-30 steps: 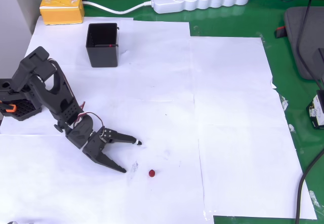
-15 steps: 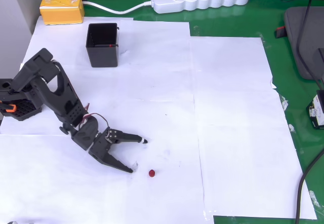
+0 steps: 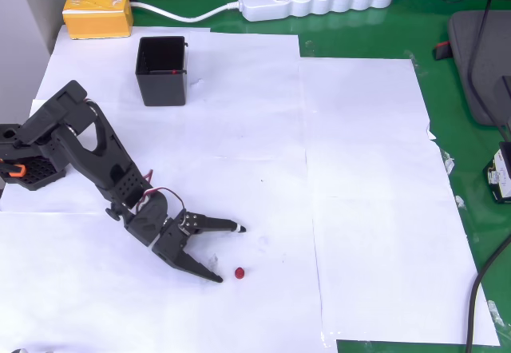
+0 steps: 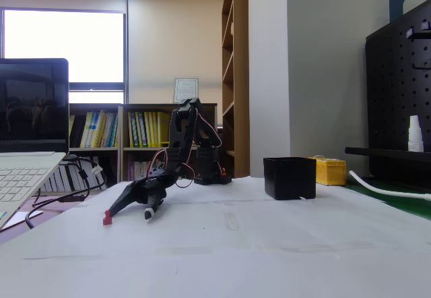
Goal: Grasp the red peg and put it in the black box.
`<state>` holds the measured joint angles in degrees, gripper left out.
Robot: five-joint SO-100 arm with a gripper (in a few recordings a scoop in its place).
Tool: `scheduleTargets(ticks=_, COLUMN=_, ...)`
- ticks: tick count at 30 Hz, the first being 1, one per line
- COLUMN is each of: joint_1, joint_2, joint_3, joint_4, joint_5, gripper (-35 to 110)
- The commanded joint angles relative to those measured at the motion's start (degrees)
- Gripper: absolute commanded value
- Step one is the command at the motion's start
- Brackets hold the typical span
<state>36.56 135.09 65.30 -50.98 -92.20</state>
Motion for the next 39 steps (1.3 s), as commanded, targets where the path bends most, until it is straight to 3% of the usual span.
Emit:
scheduleTargets(ticks=1, joint_1=0.7, joint_2=1.5, joint_3=3.7, joint_4=1.0, joint_5=-0.2, gripper=42)
scheduleTargets(ticks=39, joint_1=-2.8, joint_2=3.9, joint_3=9.4, joint_4=4.0, joint_5=1.7, gripper=42)
